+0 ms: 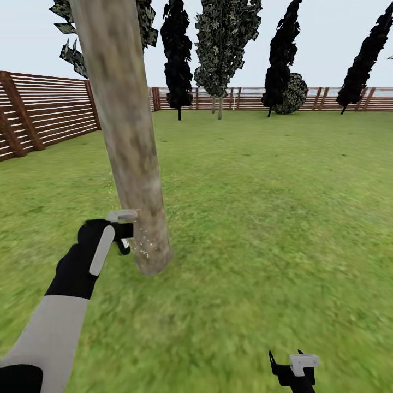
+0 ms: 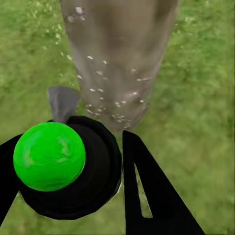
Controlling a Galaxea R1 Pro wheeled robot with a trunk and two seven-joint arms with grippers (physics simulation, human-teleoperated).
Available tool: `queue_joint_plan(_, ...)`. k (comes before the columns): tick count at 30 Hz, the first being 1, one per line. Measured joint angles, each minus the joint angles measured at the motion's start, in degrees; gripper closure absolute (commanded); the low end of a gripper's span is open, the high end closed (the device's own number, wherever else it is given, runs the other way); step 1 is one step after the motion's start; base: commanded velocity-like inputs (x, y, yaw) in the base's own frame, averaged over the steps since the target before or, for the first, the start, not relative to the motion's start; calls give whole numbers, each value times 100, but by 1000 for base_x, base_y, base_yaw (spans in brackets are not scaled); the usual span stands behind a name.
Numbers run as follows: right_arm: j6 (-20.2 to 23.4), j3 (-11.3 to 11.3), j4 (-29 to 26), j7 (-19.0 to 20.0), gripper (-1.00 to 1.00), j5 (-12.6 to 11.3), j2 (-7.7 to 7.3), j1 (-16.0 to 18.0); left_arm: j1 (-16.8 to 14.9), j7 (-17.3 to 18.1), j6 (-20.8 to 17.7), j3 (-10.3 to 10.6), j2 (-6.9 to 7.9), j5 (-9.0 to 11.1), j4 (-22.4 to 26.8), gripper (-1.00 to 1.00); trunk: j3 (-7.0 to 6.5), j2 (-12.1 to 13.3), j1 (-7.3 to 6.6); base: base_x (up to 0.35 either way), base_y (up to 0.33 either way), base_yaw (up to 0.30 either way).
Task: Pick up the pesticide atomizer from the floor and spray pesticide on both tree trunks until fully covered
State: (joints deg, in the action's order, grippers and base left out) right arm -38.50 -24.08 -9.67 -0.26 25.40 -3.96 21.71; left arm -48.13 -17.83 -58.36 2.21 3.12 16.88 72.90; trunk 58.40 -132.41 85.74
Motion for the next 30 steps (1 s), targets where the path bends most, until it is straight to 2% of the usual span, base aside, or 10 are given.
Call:
queue_joint_plan(4, 0, 0, 0, 0, -100, 0, 0, 0, -124, 0, -3, 8, -381, -65, 85, 100, 0, 0, 0, 0, 0, 0)
queue_joint_plan(7, -1, 0, 0, 0, -100, 0, 0, 0, -142, -2, -15, -35, -282, -144, 183, 100, 0, 0, 0, 0, 0, 0)
queue_joint_plan(10, 0, 1, 0, 0, -100, 0, 0, 0, -145, -3, -33, -259, 115, -157, 214, 100, 0, 0, 0, 0, 0, 0)
queue_joint_plan(15, -1, 0, 0, 0, -100, 0, 0, 0, -144, 0, -10, -298, -34, -5, 341, 100, 0, 0, 0, 0, 0, 0)
queue_joint_plan(19, -1, 0, 0, 0, -100, 0, 0, 0, -63, -1, -13, -272, -71, -73, 344, 100, 0, 0, 0, 0, 0, 0)
queue_joint_plan(23, -1, 1, 0, 0, -100, 1, 0, 0, 579, 10, 55, -268, -5, -95, 258, 100, 1, 1, 1, 0, 0, 0)
queue_joint_plan(26, -1, 0, 0, 0, -100, 0, 0, 0, 1055, -10, 337, -259, -25, -97, -532, 100, 1, 1, 1, 0, 0, 0)
queue_joint_plan(28, 0, 0, 0, 0, -100, 2, 0, 0, 1084, -15, 1289, -94, -38, -87, -1668, 100, 1, 1, 1, 0, 0, 0)
queue_joint_plan(29, 0, 0, 0, 0, -100, 7, 0, 0, 1089, -49, 1964, 194, -46, -85, -2458, 100, 1, 1, 1, 0, 0, 0)
queue_joint_plan(30, 0, 0, 0, 0, -100, 8, 0, 0, 1088, -68, 2241, 263, -48, -123, -2727, 100, 1, 0, 0, 0, 0, 0)
